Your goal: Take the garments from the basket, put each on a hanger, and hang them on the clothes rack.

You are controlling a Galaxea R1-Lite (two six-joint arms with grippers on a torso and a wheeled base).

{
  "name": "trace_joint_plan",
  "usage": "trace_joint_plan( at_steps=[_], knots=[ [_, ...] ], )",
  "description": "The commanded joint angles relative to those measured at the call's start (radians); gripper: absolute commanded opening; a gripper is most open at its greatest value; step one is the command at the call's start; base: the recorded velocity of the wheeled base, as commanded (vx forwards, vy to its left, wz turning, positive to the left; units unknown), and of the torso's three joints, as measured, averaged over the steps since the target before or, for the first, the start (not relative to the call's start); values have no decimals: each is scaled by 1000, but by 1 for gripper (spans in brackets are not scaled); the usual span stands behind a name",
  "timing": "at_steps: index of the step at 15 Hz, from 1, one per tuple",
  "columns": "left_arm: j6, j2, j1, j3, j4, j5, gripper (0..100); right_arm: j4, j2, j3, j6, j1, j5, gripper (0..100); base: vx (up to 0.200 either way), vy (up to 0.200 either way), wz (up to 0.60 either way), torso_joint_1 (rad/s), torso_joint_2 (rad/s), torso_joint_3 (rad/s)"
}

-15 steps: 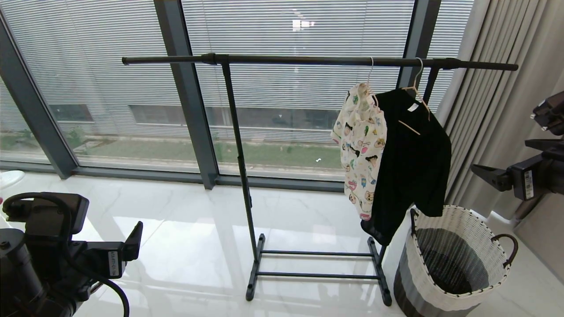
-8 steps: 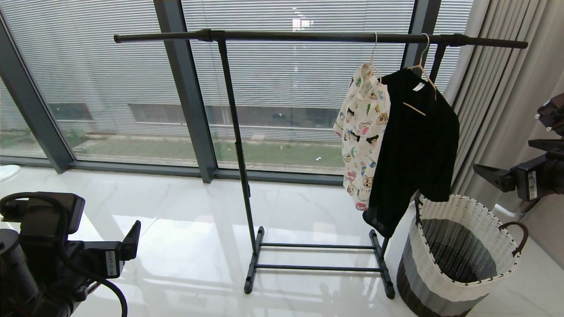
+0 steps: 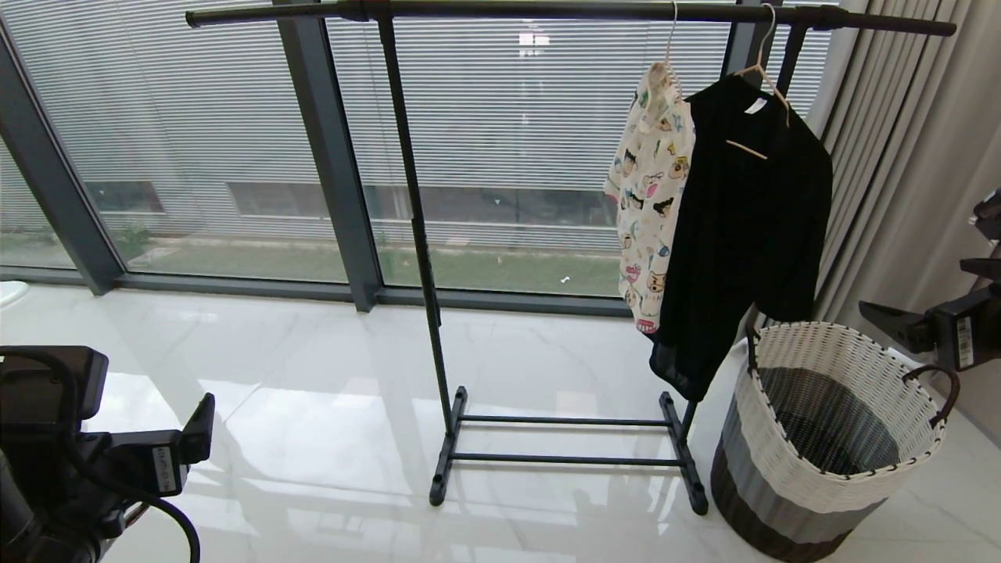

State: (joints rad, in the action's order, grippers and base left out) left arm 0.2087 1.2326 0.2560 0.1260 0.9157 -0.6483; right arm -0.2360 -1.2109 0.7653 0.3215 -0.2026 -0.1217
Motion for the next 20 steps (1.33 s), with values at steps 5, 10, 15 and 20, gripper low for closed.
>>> trace_joint_plan(
  at_steps=[5, 10, 15, 20],
  knots=[
    [4, -100, -86, -39, 0, -2, 100, -5, 59, -58, -1, 22, 2, 100, 0, 0, 0, -69, 204, 143],
    [12, -242, -394, -37, -3, -2, 100, -19, 109, -182, -79, 92, 1, 100, 0, 0, 0, 0, 0, 0],
    [97, -564, -460, -112, -199, 6, 100, -186, 248, -360, -104, 187, -1, 100, 0, 0, 0, 0, 0, 0],
    [89, -857, -448, -121, -491, 55, 100, -121, 602, -575, -24, 385, 8, 100, 0, 0, 0, 0, 0, 0]
  ],
)
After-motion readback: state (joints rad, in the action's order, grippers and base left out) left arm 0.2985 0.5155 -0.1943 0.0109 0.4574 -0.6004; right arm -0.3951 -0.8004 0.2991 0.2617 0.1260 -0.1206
